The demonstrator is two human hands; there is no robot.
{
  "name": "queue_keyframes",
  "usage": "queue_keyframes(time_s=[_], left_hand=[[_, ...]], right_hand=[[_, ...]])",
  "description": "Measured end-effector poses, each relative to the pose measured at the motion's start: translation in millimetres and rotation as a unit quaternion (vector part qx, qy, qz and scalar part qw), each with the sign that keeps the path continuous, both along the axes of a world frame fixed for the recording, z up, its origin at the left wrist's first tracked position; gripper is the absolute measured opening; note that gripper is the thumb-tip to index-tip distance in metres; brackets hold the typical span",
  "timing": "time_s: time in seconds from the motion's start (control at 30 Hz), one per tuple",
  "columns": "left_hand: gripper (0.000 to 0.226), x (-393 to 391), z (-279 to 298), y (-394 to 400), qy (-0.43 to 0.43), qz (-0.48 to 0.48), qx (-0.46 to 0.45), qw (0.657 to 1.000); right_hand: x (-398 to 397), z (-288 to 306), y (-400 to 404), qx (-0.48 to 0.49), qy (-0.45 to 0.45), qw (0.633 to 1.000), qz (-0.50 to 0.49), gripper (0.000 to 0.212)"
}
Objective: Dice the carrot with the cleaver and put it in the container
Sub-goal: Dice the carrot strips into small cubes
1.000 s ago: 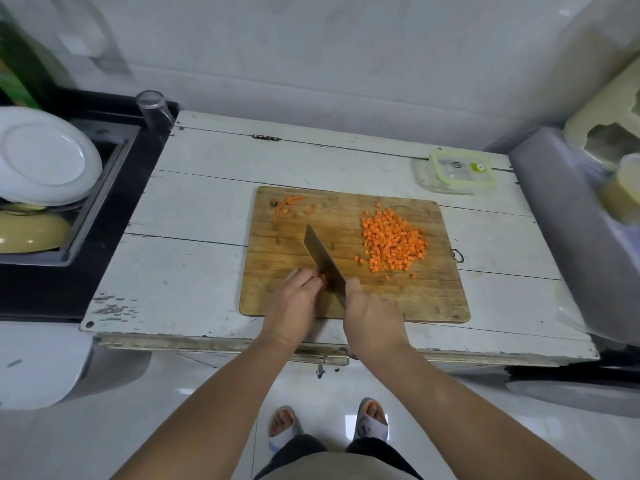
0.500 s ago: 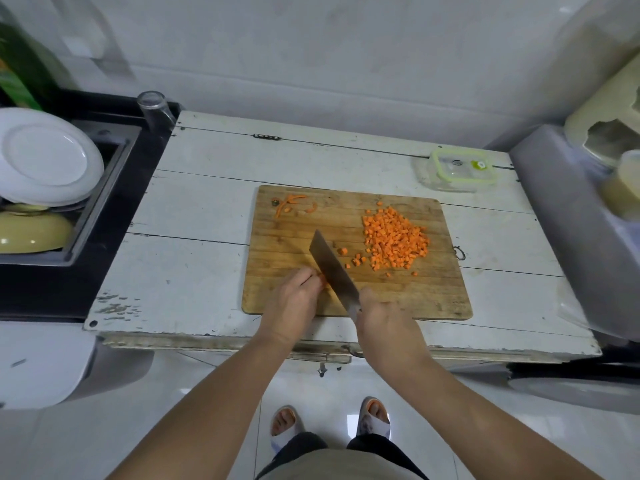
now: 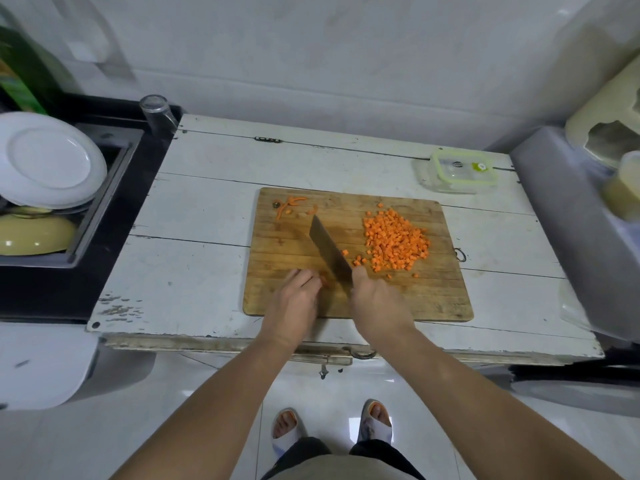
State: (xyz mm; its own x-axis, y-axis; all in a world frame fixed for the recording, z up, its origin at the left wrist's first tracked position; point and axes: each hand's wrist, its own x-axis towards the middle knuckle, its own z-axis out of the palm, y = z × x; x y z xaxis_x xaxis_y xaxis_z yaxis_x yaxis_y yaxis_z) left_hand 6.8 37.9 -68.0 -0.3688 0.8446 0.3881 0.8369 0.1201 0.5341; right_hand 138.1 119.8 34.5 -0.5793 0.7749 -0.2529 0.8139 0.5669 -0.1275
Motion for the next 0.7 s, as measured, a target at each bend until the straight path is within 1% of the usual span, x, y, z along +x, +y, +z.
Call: queue_keyframes(time_s=[0.03, 0.13, 0.23, 0.37, 0.47, 0.57, 0.7], left_hand=[[0.011, 0, 1, 0, 0.003, -0.002, 0.004, 1.000], [0.008, 1, 0, 0, -0.002, -0.002, 0.007, 1.000], [0.009, 0, -4, -3, -0.006, -0.014, 0.012, 1.000], [0.010, 3, 2, 3, 0.003, -0.014, 0.005, 1.000], [0.007, 10, 5, 14, 0.000, -0.009, 0.008, 1.000], [0.010, 13, 3, 20, -0.012, -0.008, 0.002, 1.000], [0.011, 13, 5, 19, 0.002, -0.016, 0.001, 1.000]], right_hand=[[6, 0, 9, 0.000, 0.000, 1.000, -0.016, 0.016], [27, 5, 41, -0.004, 0.006, 0.997, -0.082, 0.014], [41, 11, 58, -0.008, 0.015, 0.995, -0.101, 0.016], [42, 11, 43, -0.010, 0.050, 0.997, -0.058, 0.013], [42, 10, 23, 0.000, 0.049, 0.999, -0.011, 0.010], [45, 7, 10, 0.019, 0.044, 0.998, 0.028, 0.010], [47, 3, -2, 0.015, 0.035, 0.999, 0.039, 0.008]])
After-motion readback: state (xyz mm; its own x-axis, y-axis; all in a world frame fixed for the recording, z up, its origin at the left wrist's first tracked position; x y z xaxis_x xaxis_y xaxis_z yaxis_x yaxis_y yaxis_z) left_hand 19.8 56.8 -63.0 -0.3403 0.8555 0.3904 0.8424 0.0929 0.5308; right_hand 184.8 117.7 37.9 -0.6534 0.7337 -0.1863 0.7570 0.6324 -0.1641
